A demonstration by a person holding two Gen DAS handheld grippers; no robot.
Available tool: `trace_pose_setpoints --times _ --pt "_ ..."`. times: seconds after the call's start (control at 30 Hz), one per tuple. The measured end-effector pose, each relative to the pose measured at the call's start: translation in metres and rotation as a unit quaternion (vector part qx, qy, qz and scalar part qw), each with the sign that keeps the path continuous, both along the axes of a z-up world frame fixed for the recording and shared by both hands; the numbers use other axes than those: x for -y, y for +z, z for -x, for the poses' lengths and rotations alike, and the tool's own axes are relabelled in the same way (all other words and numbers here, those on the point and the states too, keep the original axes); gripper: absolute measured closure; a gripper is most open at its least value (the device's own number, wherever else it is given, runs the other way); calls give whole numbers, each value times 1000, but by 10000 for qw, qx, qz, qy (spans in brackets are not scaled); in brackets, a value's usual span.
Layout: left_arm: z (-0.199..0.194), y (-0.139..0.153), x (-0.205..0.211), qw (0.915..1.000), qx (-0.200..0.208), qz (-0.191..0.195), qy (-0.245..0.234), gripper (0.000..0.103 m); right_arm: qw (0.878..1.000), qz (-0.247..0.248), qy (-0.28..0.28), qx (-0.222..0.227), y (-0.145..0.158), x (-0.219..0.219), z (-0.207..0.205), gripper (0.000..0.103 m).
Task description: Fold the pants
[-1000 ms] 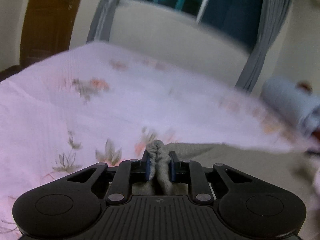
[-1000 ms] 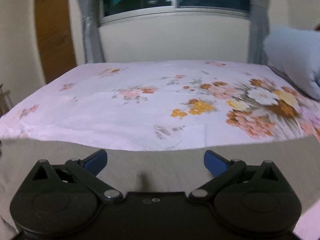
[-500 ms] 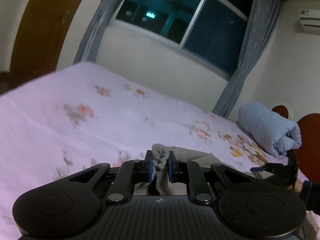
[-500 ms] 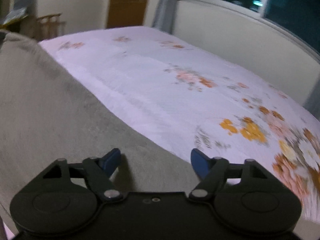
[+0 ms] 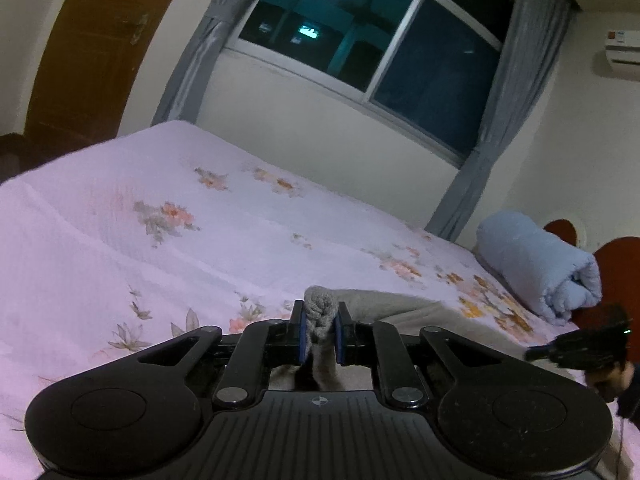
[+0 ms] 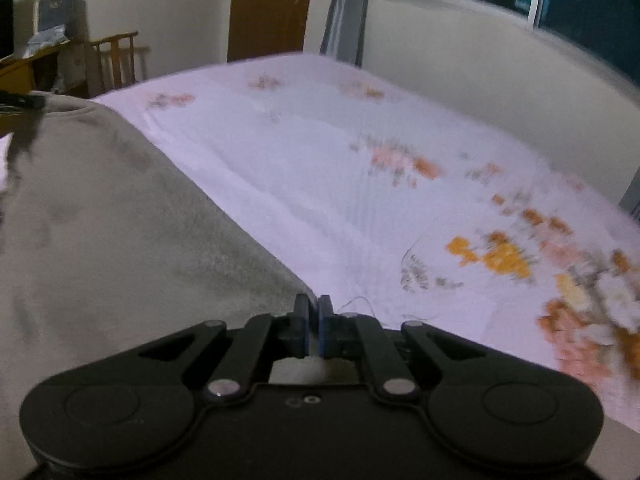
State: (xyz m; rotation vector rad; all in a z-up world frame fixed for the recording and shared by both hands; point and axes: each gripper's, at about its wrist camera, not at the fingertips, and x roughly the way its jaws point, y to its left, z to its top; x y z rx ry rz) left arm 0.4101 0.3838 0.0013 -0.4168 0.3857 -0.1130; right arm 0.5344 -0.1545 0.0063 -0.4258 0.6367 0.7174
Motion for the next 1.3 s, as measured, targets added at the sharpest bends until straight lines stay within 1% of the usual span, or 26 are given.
trace_pose_setpoints --times 0.07,0.13,0.2,0.23,0.27,0.33,0.37,0.4,0.43,0.47,0.5,0.53,0.63,0.67,0.7,0.77,0.8,0.87,0.9,0.97,1.0,1.03,1.07,1.13,1.23,1.3 --pt "21 11 -3 9997 148 75 -163 90 9998 70 83 179 26 7 36 103" --pt "45 20 -1 9989 278 37 -366 90 9990 184 189 350 50 17 86 103" --pt "73 21 0 9979 313 92 -556 90 9988 204 209 396 64 25 132 103" --pt "89 19 0 9980 266 90 -572 89 9993 173 205 266 66 30 162 103" --pt "104 14 0 9980 193 100 -587 86 9994 195 226 160 64 32 182 103" --pt "138 -5 -1 9990 -175 152 -383 77 9994 231 229 107 47 35 237 103" --pt "152 -15 -1 9986 -490 78 -206 58 9993 270 216 133 35 36 258 94" --pt "171 -28 -1 9959 -884 -4 207 31 9990 373 125 189 21 35 275 77" --pt "190 -36 0 9928 -1037 36 590 23 9986 433 -149 260 8 38 293 72" --pt "208 -44 2 9907 -1110 87 778 22 9986 289 -368 258 2 43 304 73" --pt "224 -49 6 9876 -1263 80 927 23 9978 39 -638 165 -2 51 312 73" --pt "240 -53 12 9844 -1331 204 1135 23 9948 -250 -990 29 -4 59 318 73" --pt "270 -57 29 9822 -1192 690 1279 24 9774 -967 -1867 -210 -8 82 326 72" --pt "274 -57 33 9813 -1114 885 1299 30 9725 -1106 -2035 -255 -10 87 325 72" --pt "274 -58 35 9799 -1087 1050 1301 36 9681 -1231 -2164 -292 -11 90 326 71" --pt "264 -59 40 9778 -1061 1327 1227 39 9584 -1587 -2329 -457 -13 95 325 72" --pt "258 -59 42 9767 -1032 1451 1197 43 9520 -1786 -2419 -574 -15 99 324 71" --pt "242 -60 43 9726 -1047 1755 1112 47 9340 -2196 -2667 -912 -24 107 318 69" --pt "235 -63 51 9716 -1046 1823 1088 48 9264 -2358 -2747 -1039 -27 108 313 69" --pt "217 -64 54 9705 -1109 1859 1058 51 9183 -2475 -2884 -1106 -34 112 320 69" --pt "209 -65 56 9698 -1186 1816 1115 60 9150 -2521 -2938 -1140 -36 110 317 69" --pt "203 -65 55 9688 -1241 1809 1155 66 9121 -2570 -2972 -1173 -41 108 319 69" --pt "200 -65 53 9678 -1263 1824 1188 82 9091 -2611 -3001 -1240 -44 107 317 69" --pt "197 -64 48 9678 -1287 1823 1165 83 9018 -2709 -3059 -1408 -51 105 312 69" --pt "201 -64 52 9726 -1295 1620 1051 84 8871 -2912 -3163 -1681 -64 103 307 69" --pt "205 -66 51 9723 -1250 1647 1093 83 8772 -3059 -3209 -1841 -72 100 306 69"
